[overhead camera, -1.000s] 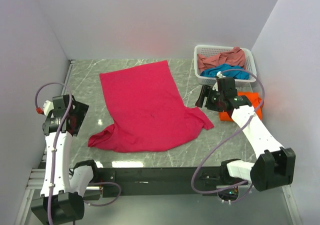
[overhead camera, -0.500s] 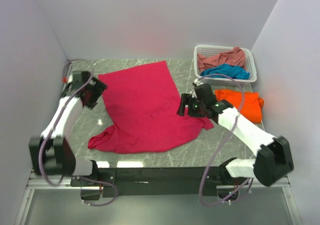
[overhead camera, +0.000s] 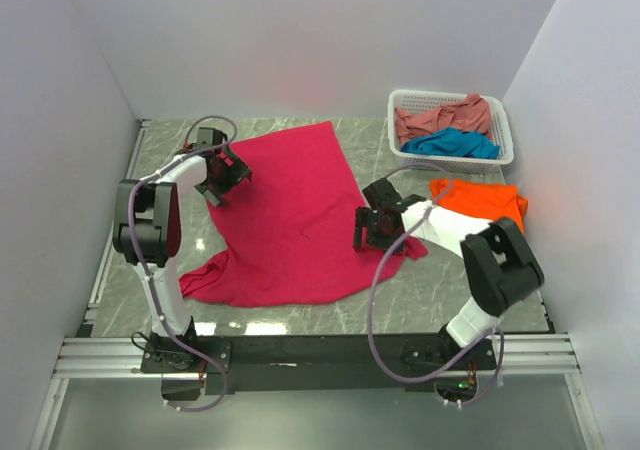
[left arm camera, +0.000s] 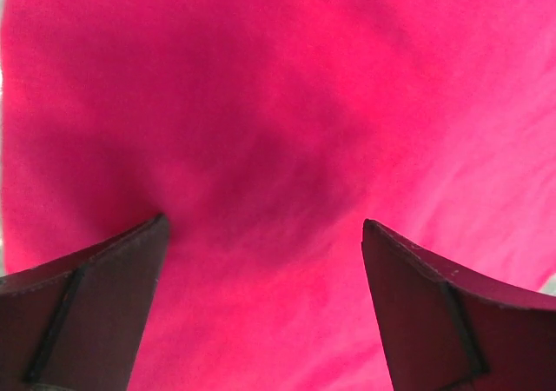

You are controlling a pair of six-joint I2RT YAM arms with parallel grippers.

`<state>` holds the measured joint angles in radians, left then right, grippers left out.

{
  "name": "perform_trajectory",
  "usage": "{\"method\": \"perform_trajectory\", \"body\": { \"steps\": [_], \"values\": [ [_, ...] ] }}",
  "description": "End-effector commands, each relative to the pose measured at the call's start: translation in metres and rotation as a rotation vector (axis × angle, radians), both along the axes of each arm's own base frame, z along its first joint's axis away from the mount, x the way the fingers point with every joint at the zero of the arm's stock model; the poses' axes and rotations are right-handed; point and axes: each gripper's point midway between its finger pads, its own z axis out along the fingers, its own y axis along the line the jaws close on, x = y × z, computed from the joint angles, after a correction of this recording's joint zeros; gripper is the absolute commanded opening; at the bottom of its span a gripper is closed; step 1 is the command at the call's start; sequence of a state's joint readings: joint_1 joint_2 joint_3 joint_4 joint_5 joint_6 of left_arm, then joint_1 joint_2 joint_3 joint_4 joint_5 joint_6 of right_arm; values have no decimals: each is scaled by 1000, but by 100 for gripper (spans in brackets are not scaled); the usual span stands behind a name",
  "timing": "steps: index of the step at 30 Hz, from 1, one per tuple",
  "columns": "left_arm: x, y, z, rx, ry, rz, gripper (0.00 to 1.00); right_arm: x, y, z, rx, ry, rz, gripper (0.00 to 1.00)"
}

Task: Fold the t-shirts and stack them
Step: Flatten the tshirt out

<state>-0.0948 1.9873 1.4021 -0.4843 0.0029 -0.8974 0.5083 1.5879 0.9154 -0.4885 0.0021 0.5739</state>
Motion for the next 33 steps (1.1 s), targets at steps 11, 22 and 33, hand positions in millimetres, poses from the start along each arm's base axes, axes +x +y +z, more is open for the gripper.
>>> {"method": "perform_trajectory", "body": {
  "steps": [11,22,33],
  "values": [
    [-149,-22,-62,-56,217,-21,99,131,33,-8,-200,28,181,86],
    [-245,-112,-15,-123,124,-327,99,278,63,96,-129,-376,259,89],
    [-167,-45,68,110,-157,-68,99,111,80,142,99,-383,268,89]
  ]
}}
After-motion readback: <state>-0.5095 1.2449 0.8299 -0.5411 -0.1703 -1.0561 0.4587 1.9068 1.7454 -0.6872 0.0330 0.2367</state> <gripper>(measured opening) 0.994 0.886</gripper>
